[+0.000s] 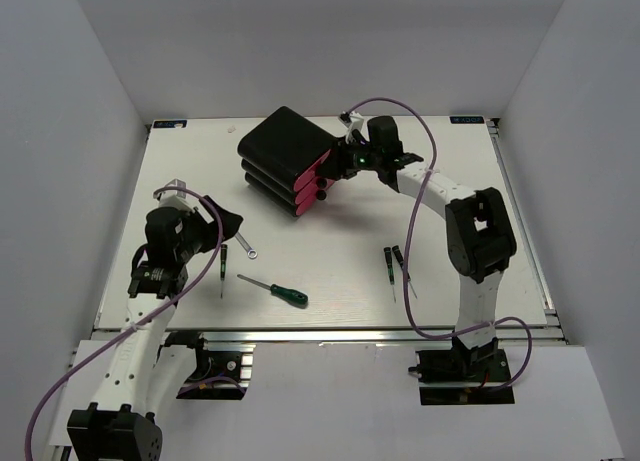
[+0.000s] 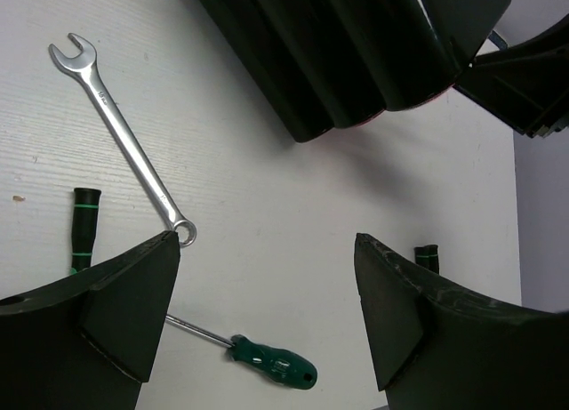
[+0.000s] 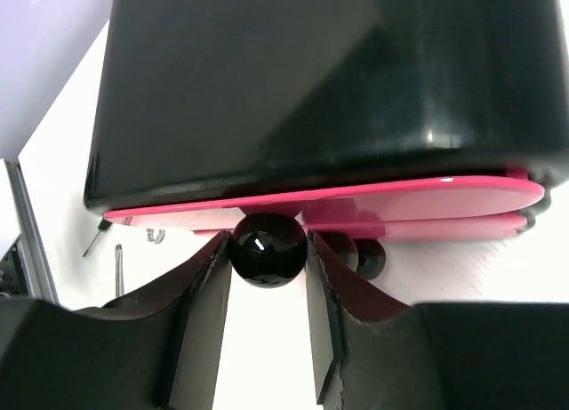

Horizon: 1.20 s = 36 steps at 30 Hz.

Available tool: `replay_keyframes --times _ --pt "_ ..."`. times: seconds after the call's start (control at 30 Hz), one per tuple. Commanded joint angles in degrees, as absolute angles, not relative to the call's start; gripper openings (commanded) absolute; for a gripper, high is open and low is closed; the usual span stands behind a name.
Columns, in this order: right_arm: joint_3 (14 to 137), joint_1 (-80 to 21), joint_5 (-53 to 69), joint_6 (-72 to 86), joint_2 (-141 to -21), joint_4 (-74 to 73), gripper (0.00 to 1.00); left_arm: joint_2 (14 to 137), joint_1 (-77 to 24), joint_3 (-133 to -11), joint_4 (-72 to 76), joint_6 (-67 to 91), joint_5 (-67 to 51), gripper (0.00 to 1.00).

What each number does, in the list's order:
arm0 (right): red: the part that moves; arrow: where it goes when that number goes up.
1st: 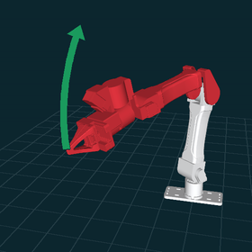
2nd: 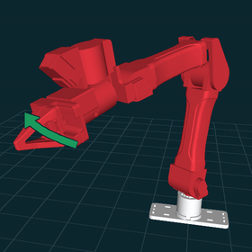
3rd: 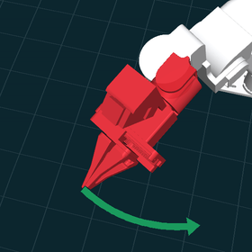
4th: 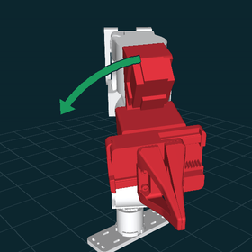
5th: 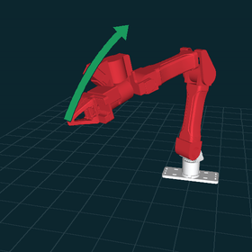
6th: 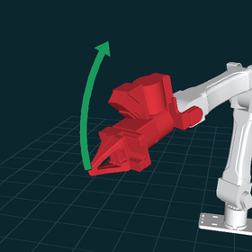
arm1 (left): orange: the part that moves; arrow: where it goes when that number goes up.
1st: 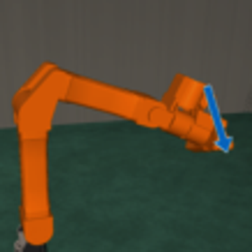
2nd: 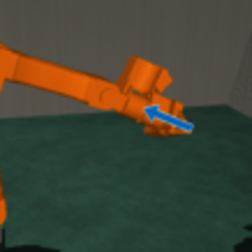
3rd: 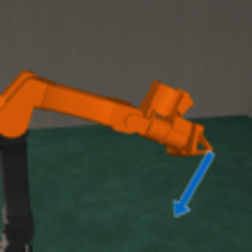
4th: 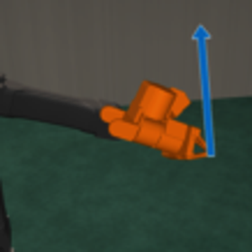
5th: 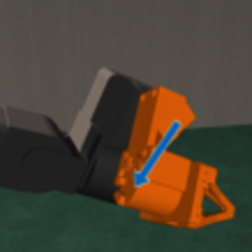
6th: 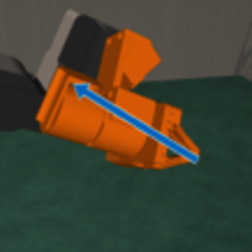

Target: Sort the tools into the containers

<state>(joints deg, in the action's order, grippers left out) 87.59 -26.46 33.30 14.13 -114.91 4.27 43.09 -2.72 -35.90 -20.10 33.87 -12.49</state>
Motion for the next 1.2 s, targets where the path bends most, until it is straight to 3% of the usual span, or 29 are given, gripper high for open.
replay_keyframes --times 0.0,0.23,0.37,0.5,0.73,1.03,1.13,1.17 --pt "81.9 -25.6 33.1 12.5 -110.3 5.9 0.17 42.9 -2.6 -35.2 -17.5 35.2 -12.7 0.88" --pt "69.1 -22.4 33.6 9.8 -100.7 5.9 0.15 45.4 -2.6 -34.2 -15.2 36.8 -11.6 0.88" --pt "65.2 -21.6 33.7 7.7 -97.3 5.2 0.20 49.7 -2.5 -34.3 -13.4 37.6 -10.7 0.88" --pt "63.5 -21.1 33.7 7.7 -96.0 4.6 0.23 55.3 -2.6 -35.8 -12.2 37.9 -8.7 0.83" --pt "61.4 -20.5 32.4 7.4 -94.2 3.3 0.20 66.7 -2.7 -41.0 -14.0 37.5 -5.5 0.72" --pt "58.0 -19.8 32.6 6.7 -91.4 3.3 0.19 81.2 -7.2 -49.0 -16.8 35.7 2.4 0.67" --pt "57.6 -19.7 32.4 6.5 -90.9 4.0 0.23 85.6 -8.6 -52.5 -19.2 35.2 5.3 0.66" --pt "57.7 -19.7 32.4 6.5 -91.0 4.0 0.32 86.4 -8.9 -53.3 -20.3 35.2 6.6 0.66"
